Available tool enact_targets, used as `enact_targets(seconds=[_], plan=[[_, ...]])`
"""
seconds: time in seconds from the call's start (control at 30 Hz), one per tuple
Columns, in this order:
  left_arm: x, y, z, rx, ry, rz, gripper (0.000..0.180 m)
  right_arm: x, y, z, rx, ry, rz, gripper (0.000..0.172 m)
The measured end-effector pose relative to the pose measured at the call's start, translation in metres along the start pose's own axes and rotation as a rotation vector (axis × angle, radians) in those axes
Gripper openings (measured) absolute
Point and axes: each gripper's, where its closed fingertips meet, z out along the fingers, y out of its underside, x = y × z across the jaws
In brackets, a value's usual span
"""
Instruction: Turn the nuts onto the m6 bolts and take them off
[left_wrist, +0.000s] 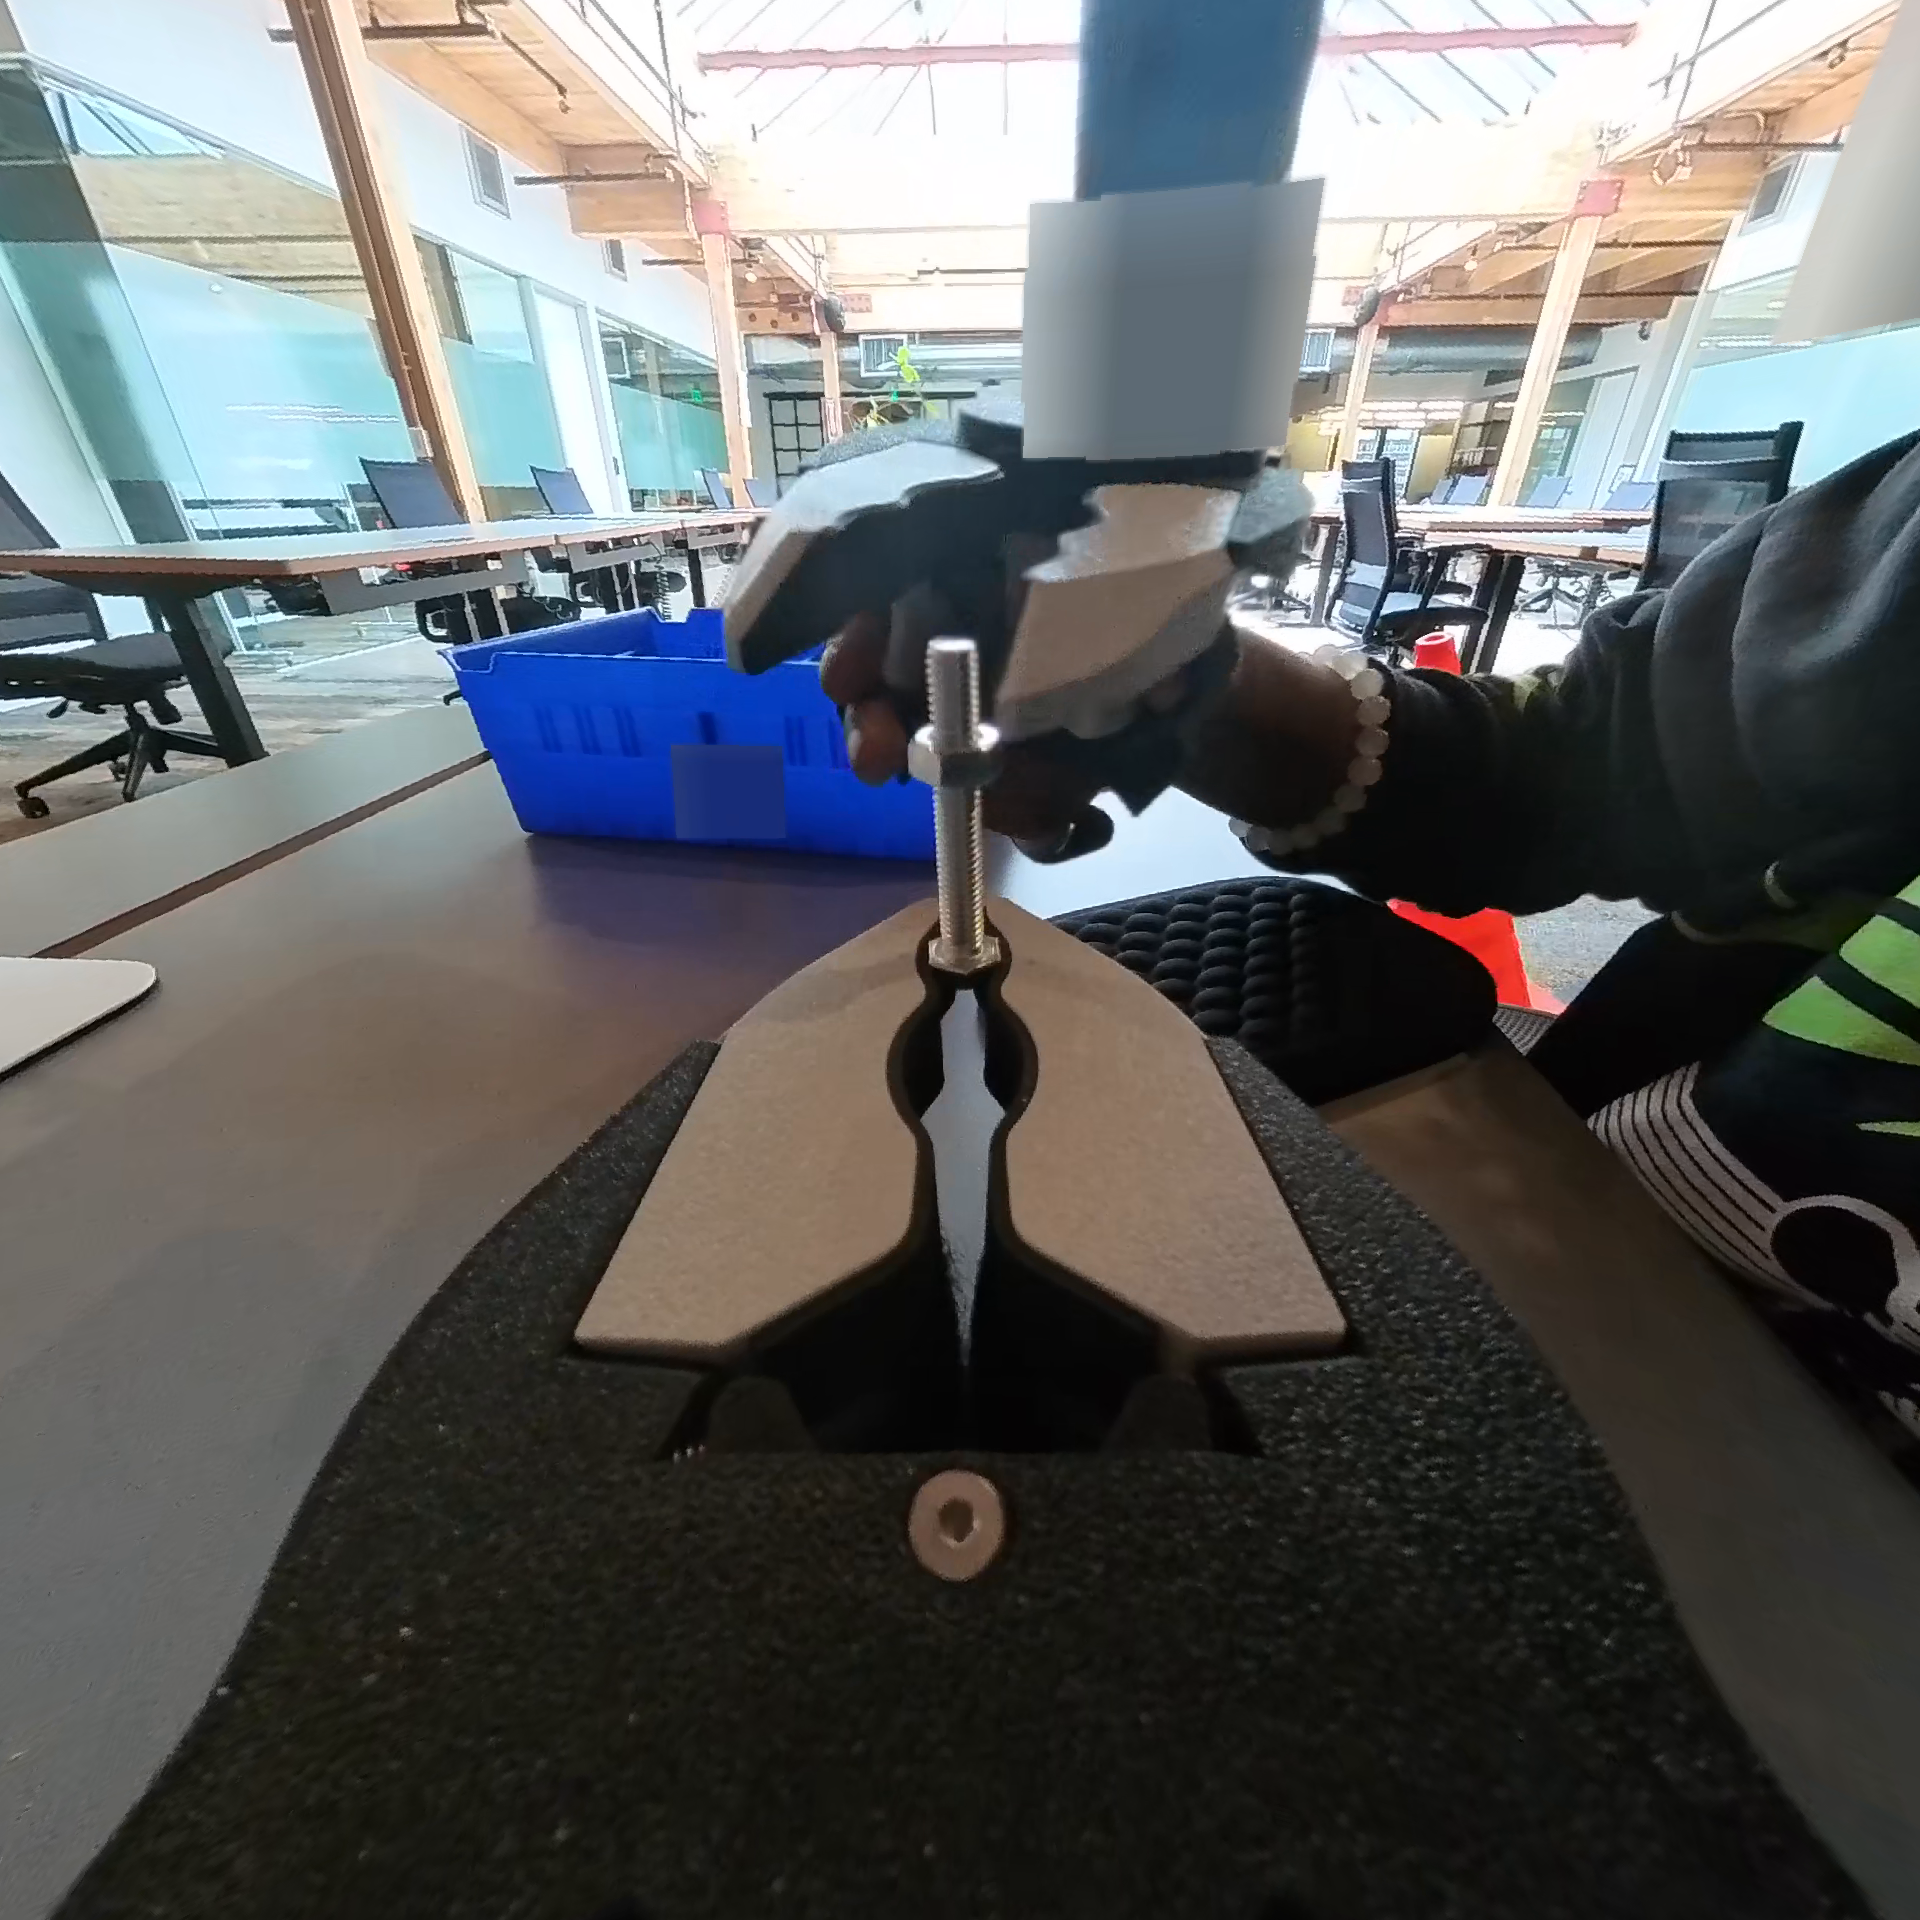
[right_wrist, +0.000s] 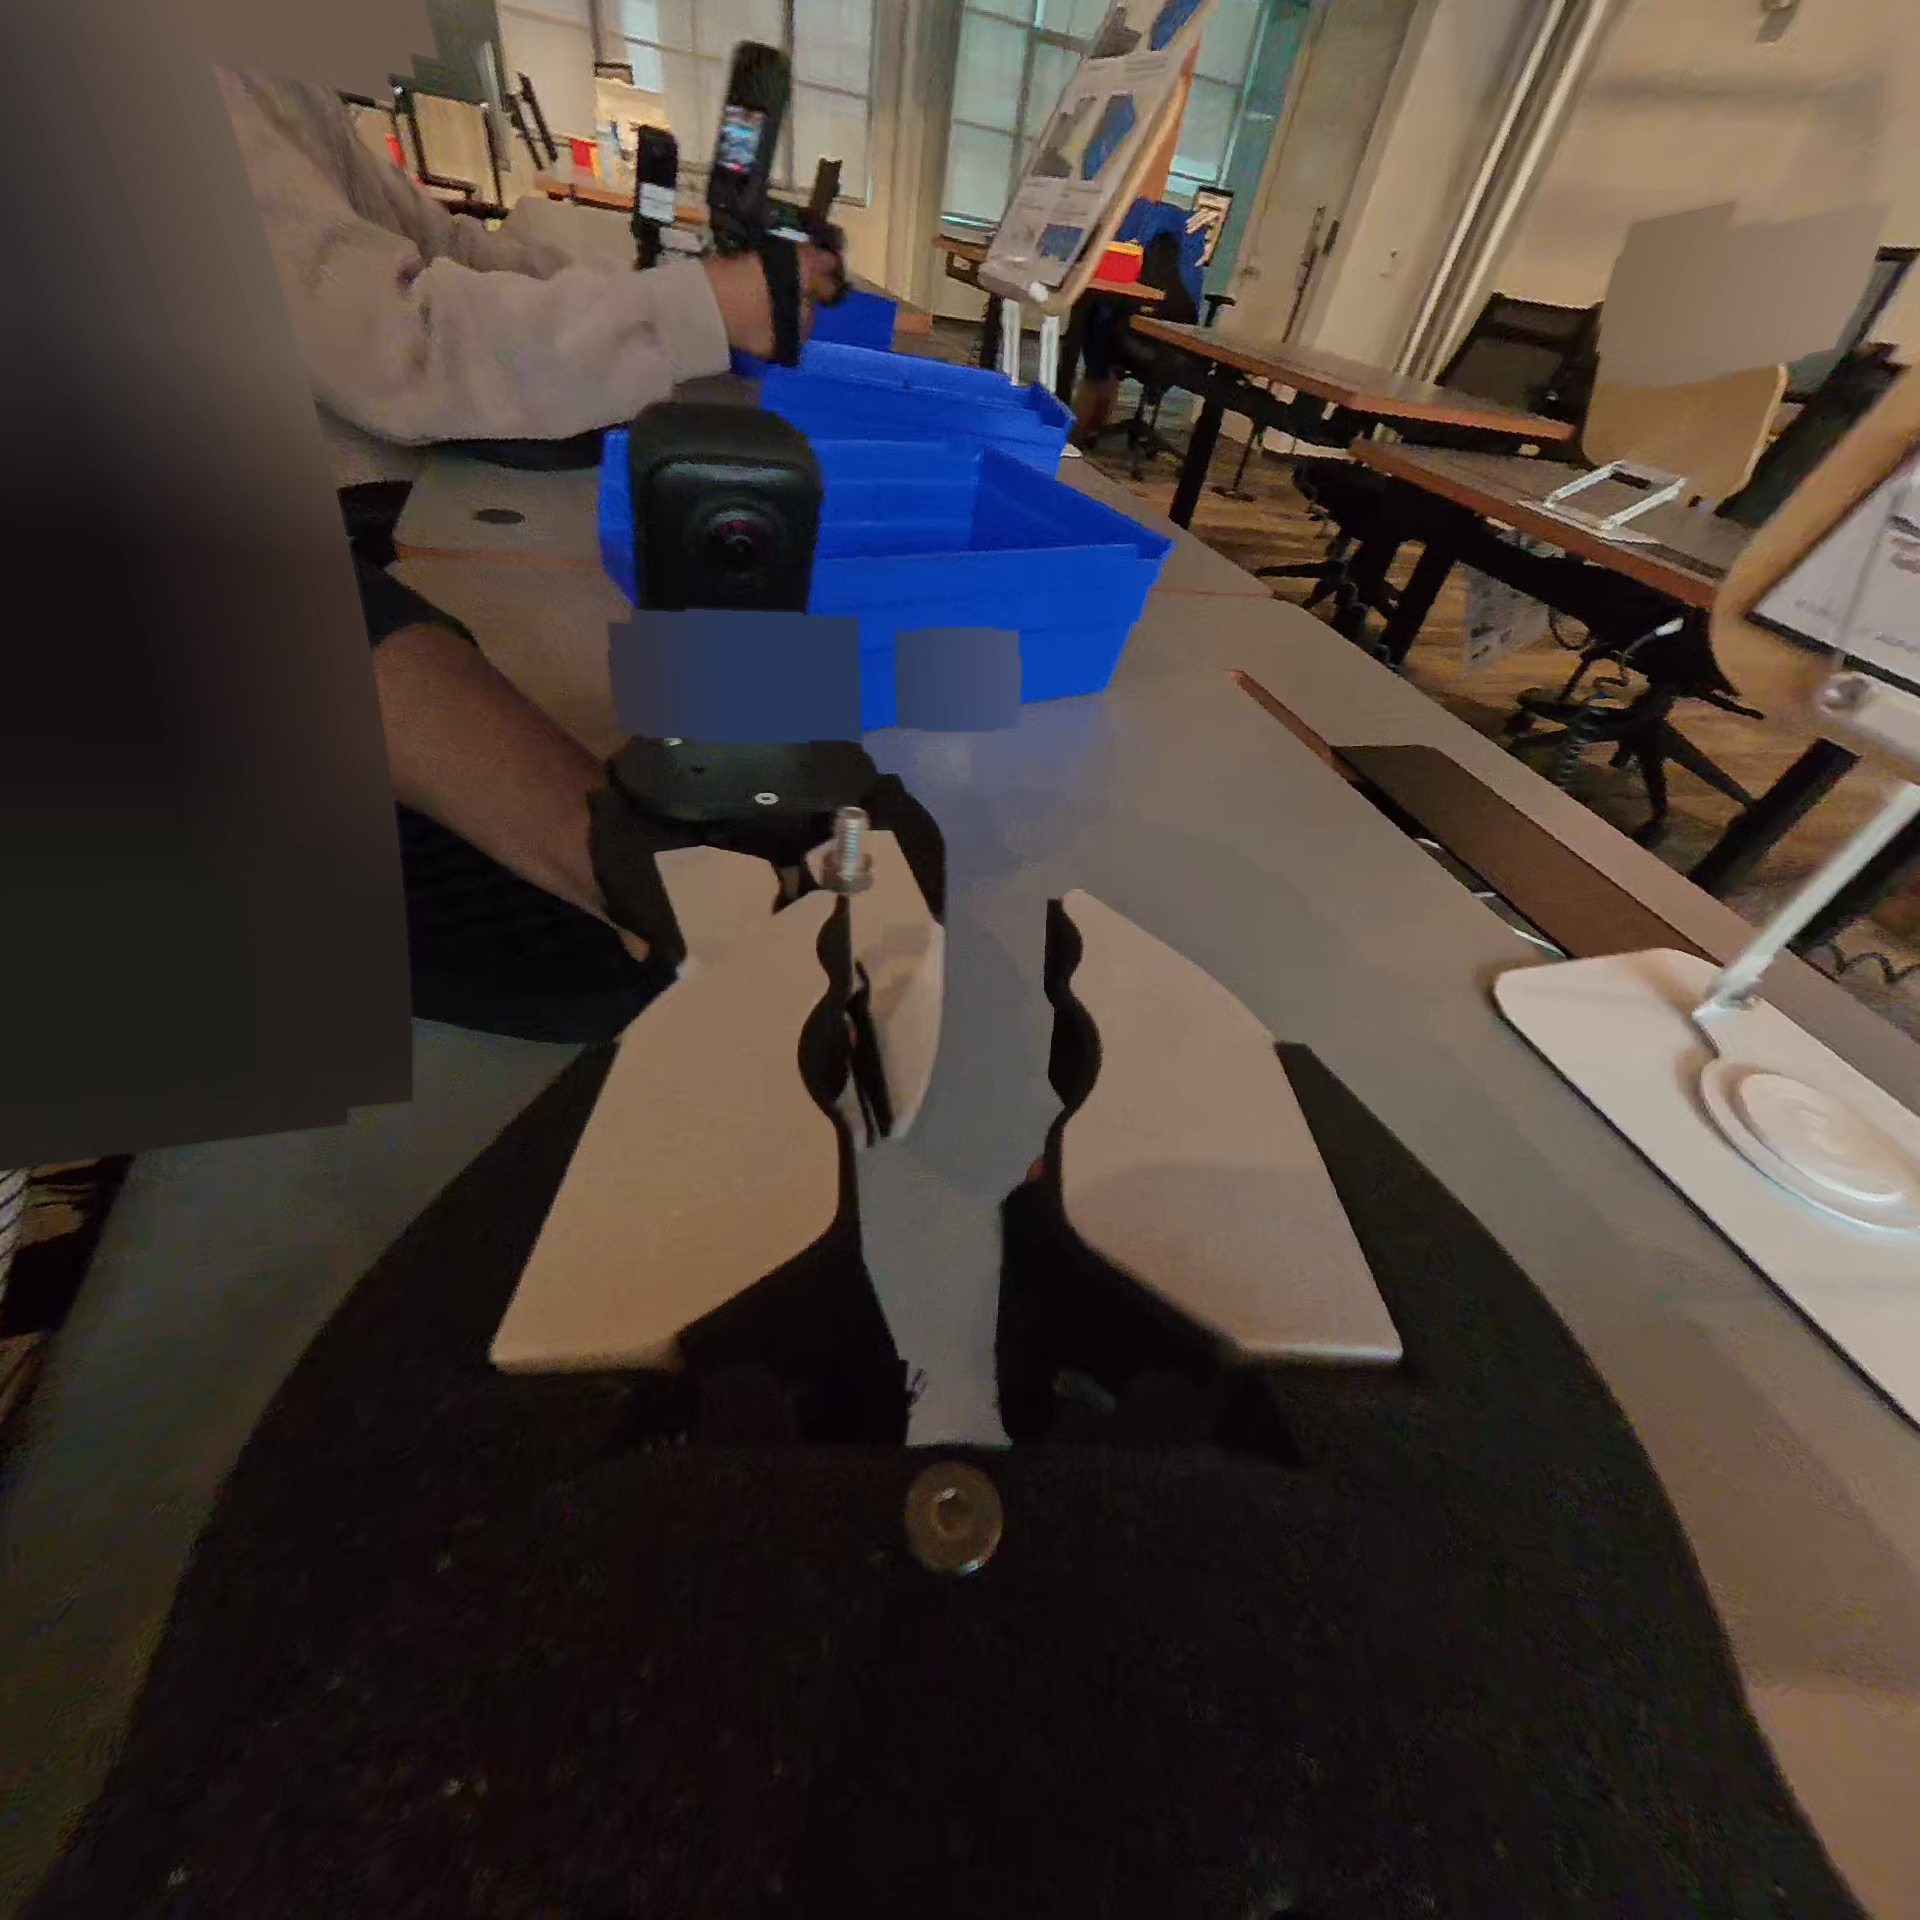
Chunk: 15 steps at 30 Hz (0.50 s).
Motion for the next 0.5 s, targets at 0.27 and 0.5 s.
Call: enact_targets(seconds=[0.27, 0.5], plan=[[0.0, 0.001, 0.0, -0.004, -0.001, 0.004, 0.002, 0.0, 0.001, 0.007, -0.013, 0.007, -0.017, 0.039], [0.001, 0.001, 0.001, -0.006, 0.0, 0.007, 0.002, -0.003, 0.0, 0.003, -0.006, -0.007, -0.023, 0.039]])
